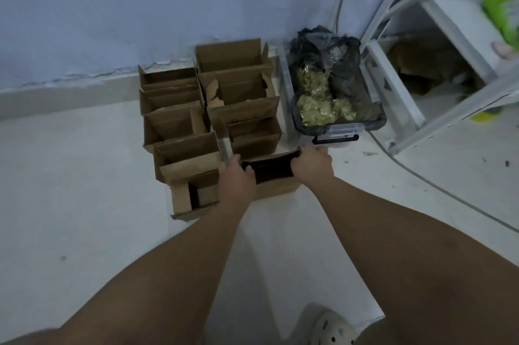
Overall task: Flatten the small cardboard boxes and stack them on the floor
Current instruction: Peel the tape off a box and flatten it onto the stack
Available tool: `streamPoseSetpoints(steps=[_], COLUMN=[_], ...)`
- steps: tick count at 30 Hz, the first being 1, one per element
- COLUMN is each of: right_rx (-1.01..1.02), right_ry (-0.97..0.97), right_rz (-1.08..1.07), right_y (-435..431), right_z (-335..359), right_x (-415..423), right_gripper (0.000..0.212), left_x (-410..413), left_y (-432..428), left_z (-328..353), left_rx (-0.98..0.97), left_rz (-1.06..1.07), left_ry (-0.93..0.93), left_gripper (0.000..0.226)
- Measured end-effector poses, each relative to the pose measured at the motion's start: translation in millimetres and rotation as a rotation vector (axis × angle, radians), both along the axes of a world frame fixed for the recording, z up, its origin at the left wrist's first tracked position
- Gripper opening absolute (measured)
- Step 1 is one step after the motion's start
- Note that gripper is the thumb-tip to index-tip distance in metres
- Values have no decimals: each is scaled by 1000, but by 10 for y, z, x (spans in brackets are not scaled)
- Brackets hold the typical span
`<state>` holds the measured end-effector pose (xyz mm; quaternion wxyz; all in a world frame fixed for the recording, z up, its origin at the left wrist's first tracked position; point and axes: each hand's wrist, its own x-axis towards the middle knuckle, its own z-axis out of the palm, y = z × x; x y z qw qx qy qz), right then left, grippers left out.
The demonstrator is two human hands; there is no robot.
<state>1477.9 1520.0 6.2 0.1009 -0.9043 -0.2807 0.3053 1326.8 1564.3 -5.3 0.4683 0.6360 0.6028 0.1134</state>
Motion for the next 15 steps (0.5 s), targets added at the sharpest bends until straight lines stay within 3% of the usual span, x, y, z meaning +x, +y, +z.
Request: streamPoseSetpoints(steps=[5, 10, 15], right_rx=[-25, 68, 209], right_ry=[40, -16, -40], right_rz=[325, 461, 402], right_y=[-40, -292, -580], right_z=[542, 1132, 1844], right_x=[-340, -789, -1115], right_gripper=[27, 21, 22], left_x=[-95, -291, -662], left_y=[-6, -271, -537], left_z=[540, 1218, 1893], left_rx=[68, 162, 205], left_rz=[-163, -275, -279], left_ry=[-28, -67, -186], left_gripper=[14, 26, 33])
